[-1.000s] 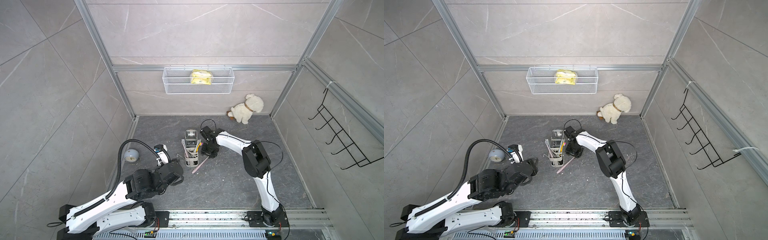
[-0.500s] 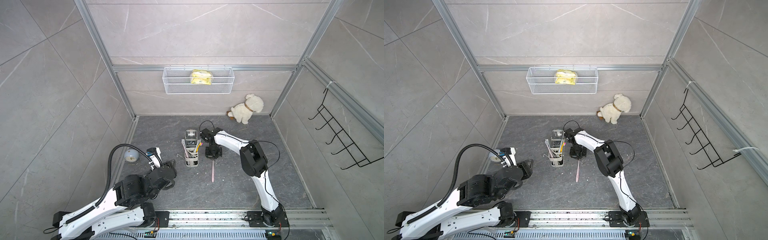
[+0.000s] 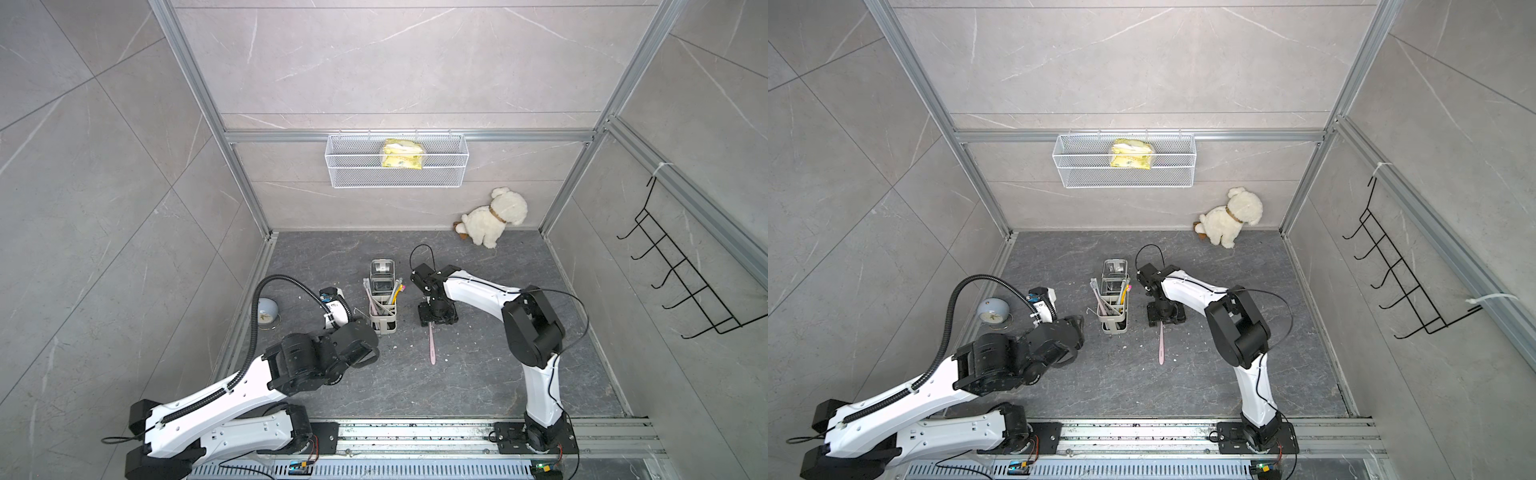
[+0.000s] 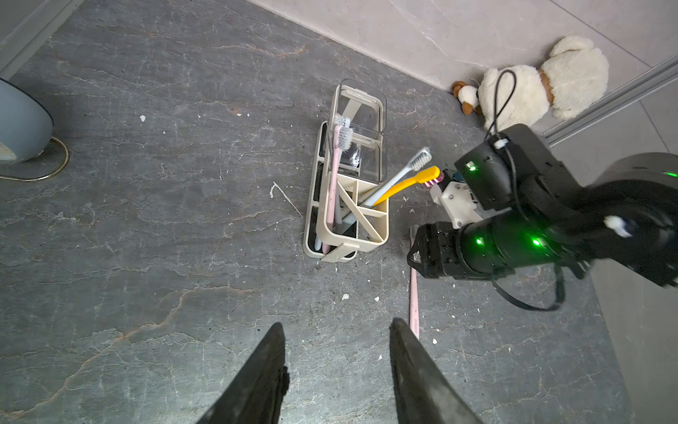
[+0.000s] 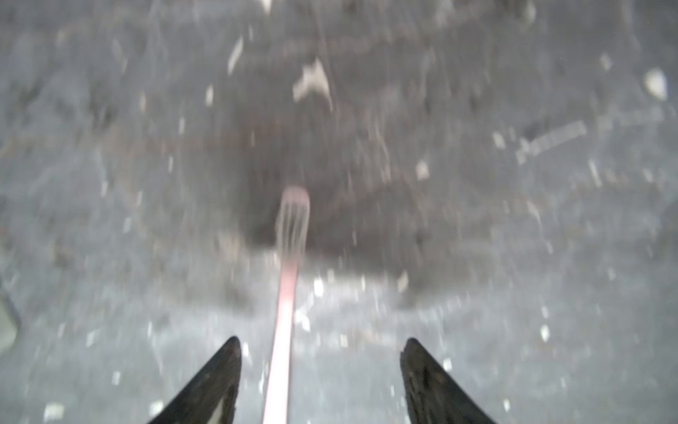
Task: Place the toothbrush into the toothbrush holder
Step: Pick up the toothbrush from the center of the board.
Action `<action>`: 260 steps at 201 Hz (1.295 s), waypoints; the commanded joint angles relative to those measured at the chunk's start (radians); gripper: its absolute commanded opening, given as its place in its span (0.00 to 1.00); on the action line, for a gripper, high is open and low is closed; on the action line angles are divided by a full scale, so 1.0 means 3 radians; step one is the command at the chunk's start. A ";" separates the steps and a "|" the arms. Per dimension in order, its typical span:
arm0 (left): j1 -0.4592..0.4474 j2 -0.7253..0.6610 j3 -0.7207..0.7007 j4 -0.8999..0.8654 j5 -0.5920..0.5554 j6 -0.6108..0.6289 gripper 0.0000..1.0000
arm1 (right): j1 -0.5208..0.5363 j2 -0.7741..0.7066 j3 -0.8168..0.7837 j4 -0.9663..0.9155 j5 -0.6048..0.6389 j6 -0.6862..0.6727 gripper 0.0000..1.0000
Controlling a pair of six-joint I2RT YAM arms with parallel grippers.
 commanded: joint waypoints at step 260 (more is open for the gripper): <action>-0.0129 0.0932 0.0592 0.0258 -0.0271 -0.0314 0.93 | 0.0590 -0.2475 -0.2812 0.2080 -0.0881 0.0527 0.12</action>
